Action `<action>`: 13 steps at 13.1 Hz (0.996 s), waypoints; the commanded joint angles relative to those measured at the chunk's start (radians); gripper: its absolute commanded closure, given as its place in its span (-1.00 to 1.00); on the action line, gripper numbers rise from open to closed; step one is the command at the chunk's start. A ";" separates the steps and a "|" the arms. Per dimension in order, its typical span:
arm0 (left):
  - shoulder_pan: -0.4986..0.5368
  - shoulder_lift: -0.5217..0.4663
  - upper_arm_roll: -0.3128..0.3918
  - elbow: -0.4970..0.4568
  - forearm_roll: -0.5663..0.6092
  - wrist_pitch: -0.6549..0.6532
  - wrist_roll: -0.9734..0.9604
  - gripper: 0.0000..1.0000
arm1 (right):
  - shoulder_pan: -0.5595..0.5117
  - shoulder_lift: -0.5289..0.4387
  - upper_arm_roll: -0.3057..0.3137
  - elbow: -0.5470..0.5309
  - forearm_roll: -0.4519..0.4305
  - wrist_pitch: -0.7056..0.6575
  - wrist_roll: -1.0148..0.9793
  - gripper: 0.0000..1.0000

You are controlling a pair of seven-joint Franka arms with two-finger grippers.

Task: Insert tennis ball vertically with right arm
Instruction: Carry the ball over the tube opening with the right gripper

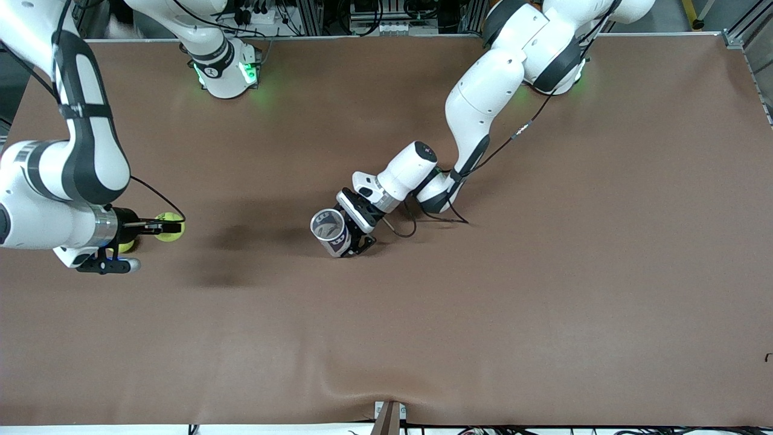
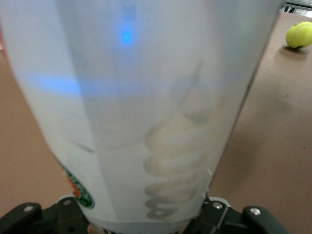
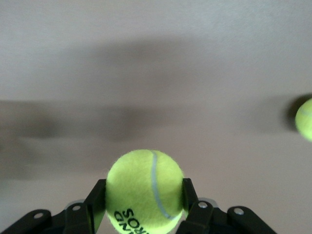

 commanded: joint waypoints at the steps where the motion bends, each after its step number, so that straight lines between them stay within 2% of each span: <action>1: -0.007 0.001 0.007 0.008 -0.007 0.020 0.013 -0.52 | 0.099 -0.019 0.002 0.057 0.037 -0.066 0.192 0.82; 3: -0.007 0.001 0.007 0.008 -0.007 0.020 0.013 -0.52 | 0.170 -0.033 0.002 0.107 0.135 -0.116 0.362 0.82; 7: -0.006 0.000 0.007 0.007 -0.007 0.020 0.013 -0.52 | 0.340 -0.032 0.001 0.210 0.153 -0.106 0.752 0.81; 10: -0.006 0.000 0.007 0.008 -0.007 0.020 0.013 -0.52 | 0.437 -0.029 -0.001 0.238 0.218 -0.054 0.915 0.81; 13: -0.007 -0.002 0.007 0.008 -0.007 0.020 0.013 -0.52 | 0.511 -0.001 -0.004 0.233 0.209 0.064 1.009 0.82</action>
